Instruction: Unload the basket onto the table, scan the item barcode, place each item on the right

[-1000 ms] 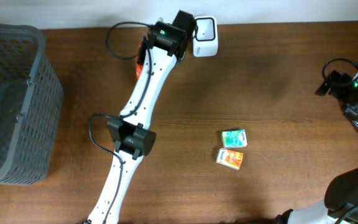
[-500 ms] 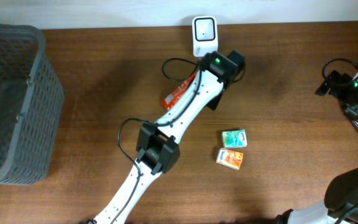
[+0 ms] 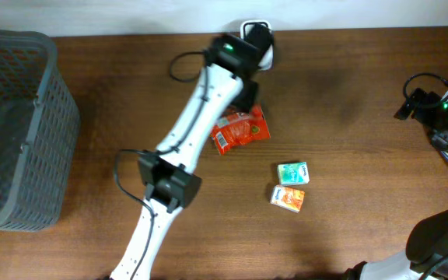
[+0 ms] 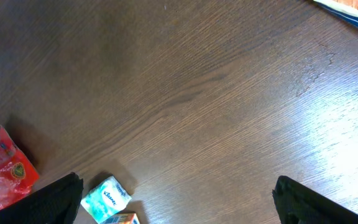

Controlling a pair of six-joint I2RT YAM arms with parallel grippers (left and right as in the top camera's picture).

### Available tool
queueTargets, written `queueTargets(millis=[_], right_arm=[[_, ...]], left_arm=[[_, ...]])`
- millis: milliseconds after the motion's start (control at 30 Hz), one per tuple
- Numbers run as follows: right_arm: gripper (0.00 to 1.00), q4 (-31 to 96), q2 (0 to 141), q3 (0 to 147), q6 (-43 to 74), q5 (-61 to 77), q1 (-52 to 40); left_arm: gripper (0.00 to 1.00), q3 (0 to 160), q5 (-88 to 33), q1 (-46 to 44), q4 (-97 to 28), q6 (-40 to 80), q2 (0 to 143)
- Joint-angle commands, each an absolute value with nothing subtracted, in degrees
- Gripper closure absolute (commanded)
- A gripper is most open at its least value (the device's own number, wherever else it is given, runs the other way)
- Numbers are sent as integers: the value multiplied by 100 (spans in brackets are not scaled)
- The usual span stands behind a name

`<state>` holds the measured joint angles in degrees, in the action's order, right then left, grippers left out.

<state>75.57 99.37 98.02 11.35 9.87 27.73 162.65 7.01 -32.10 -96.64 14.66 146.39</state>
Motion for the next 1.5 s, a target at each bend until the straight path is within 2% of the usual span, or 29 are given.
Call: queueTargets(millis=[0, 33, 67, 333, 433, 633, 767, 867, 1000, 1100, 1300, 1467], right_arm=[[1, 7559, 9883, 9804, 1094, 895, 2773], [1, 7559, 9883, 9804, 1094, 895, 2773], [2, 7559, 9883, 9804, 1094, 895, 2773], [2, 7559, 9883, 9804, 1094, 895, 2773], [2, 7559, 9883, 9804, 1094, 895, 2773], [1, 7559, 9883, 9804, 1094, 895, 2773], [1, 7559, 9883, 9804, 1094, 895, 2773], [1, 7559, 9883, 9804, 1094, 895, 2773], [1, 7559, 9883, 9804, 1094, 895, 2773], [1, 7557, 9883, 9804, 1094, 895, 2773], [1, 7559, 9883, 9804, 1094, 895, 2773], [1, 7557, 9883, 9804, 1094, 895, 2777]], left_arm=[[92, 15782, -54, -2753, -9673, 1474, 14429], [98, 15598, -69, -2729, -9673, 1474, 14429], [100, 15301, -69, -2731, -9651, 1474, 14429], [100, 13181, -869, -2969, -7800, 1470, 14429], [100, 13292, -478, -2932, -7970, 1470, 14313], [100, 13832, -539, -2932, -8128, 1474, 13812], [100, 13388, -854, -3148, -7791, 1476, 13941], [100, 12781, -858, -3378, -7013, 1476, 13983], [100, 12363, 62, -3398, -6744, 1802, 13983], [100, 12206, 128, -3400, -6663, 1802, 13983], [100, 13041, -355, -3398, -7354, 1796, 13598], [100, 13111, 856, -3260, -7620, 1865, 13399]])
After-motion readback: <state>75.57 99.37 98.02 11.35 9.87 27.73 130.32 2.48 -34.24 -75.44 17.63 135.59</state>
